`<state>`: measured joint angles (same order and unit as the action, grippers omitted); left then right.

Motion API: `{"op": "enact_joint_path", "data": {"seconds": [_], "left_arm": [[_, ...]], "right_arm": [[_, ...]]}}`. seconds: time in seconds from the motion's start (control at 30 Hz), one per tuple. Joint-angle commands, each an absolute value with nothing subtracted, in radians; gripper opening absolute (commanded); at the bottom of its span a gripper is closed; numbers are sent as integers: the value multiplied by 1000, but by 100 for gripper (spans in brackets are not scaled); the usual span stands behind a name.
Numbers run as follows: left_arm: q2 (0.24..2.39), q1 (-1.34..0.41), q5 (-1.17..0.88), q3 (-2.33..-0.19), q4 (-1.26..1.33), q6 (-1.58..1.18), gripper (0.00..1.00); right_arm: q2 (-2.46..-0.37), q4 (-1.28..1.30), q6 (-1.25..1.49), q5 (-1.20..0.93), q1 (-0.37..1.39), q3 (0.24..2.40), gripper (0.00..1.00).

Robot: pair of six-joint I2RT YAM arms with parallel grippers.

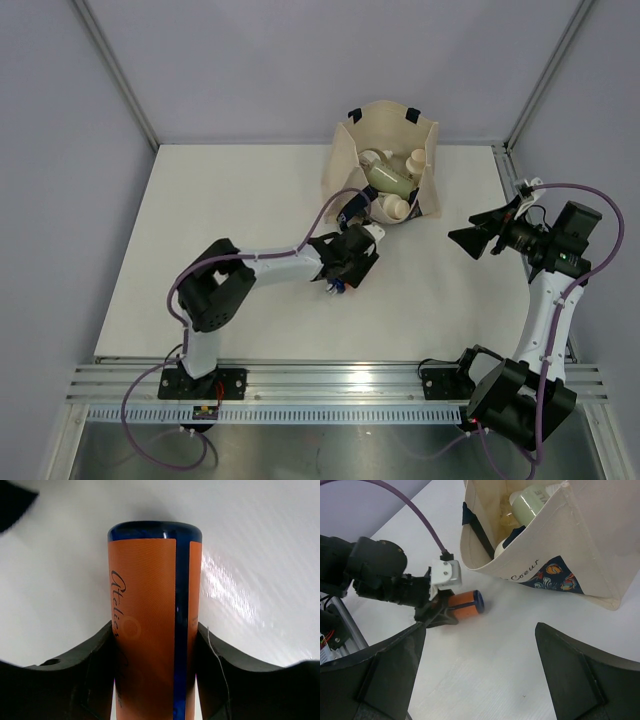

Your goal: Place the personal care products into the canvas bag

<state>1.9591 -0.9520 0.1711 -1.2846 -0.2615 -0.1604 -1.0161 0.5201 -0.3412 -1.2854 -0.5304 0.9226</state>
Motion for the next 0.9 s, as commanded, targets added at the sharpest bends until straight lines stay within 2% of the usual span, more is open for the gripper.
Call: {"op": "enact_joint_path", "data": {"seconds": [0.0, 0.23, 0.4, 0.57, 0.73, 0.77, 0.87], "left_arm": [[1764, -925, 85, -1238, -209, -265, 0], [1559, -838, -165, -1143, -68, -445, 0], [1480, -827, -229, -1245, -63, -480, 0], [1571, -816, -175, -1601, -133, -428, 0], [1891, -764, -127, -1998, -224, -388, 0], [1948, -759, -120, -2149, -241, -370, 0], [2135, -741, -97, -2313, -258, -302, 0]], "right_arm": [[-1019, 517, -356, -1312, -538, 960, 100], [-1017, 518, -356, -1316, -545, 959, 99], [-1015, 515, -354, -1322, -546, 959, 100], [-1015, 515, -353, -1322, -545, 962, 99], [-1015, 517, -353, -1319, -551, 960, 100], [-1017, 517, -354, -1319, -552, 962, 100], [-1019, 520, -354, -1322, -555, 962, 100]]}}
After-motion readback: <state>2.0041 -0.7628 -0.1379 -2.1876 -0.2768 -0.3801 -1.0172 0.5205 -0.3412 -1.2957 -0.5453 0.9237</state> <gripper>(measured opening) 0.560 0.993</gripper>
